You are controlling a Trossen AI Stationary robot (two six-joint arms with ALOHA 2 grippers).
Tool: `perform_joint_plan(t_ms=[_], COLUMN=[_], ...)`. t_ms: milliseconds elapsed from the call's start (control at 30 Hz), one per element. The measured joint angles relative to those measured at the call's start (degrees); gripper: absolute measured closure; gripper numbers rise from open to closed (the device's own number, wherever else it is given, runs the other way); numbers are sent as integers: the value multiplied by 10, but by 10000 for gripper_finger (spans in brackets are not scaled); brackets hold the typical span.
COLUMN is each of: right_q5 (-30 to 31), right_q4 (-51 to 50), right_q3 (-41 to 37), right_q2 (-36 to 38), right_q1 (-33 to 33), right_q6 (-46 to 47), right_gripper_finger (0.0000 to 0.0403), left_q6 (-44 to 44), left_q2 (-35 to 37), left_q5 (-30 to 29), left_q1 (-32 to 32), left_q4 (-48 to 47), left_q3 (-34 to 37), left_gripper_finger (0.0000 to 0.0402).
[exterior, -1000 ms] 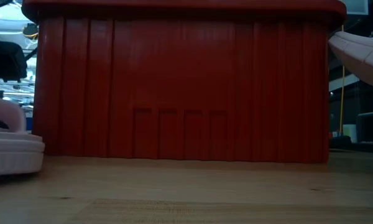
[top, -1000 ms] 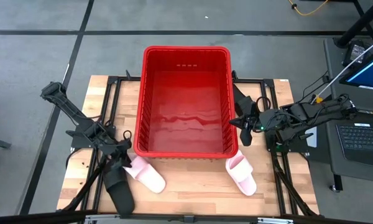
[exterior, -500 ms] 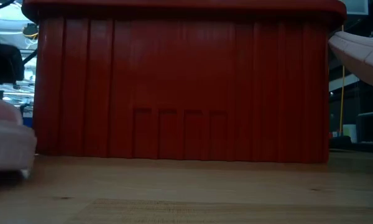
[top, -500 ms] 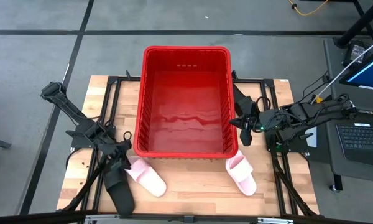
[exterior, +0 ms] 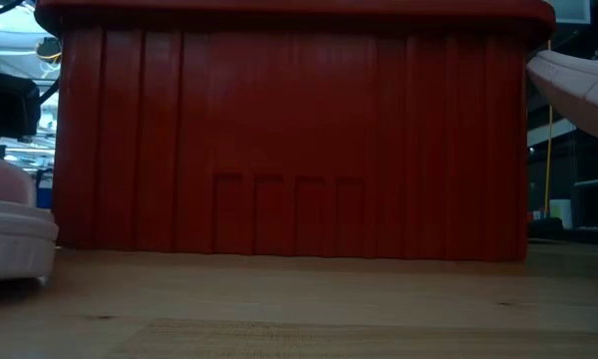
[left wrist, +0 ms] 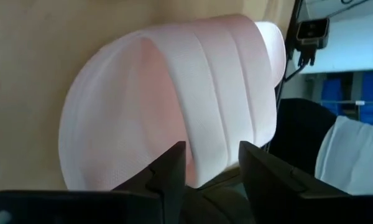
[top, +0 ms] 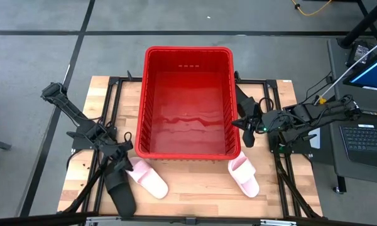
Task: Pick and place slides into bin
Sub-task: Put the left pink slide into the bin
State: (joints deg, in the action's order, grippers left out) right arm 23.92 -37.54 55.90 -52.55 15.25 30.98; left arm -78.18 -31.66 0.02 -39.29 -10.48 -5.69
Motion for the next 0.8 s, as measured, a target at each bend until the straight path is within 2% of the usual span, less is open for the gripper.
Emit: perform_joint_plan(t_ms=[267, 800], right_q5=[0, 0], right_q4=[0, 0], right_q3=[0, 0], right_q2=[0, 0], right_q1=[0, 0], right_q6=[2, 2], right_gripper_finger=[397, 397], left_q6=[-1, 22], left_q2=[0, 0], left_q5=[-10, -5], left_q1=[0, 0], left_q4=[0, 22], left_q3=[0, 18], left_gripper_finger=[220, 226])
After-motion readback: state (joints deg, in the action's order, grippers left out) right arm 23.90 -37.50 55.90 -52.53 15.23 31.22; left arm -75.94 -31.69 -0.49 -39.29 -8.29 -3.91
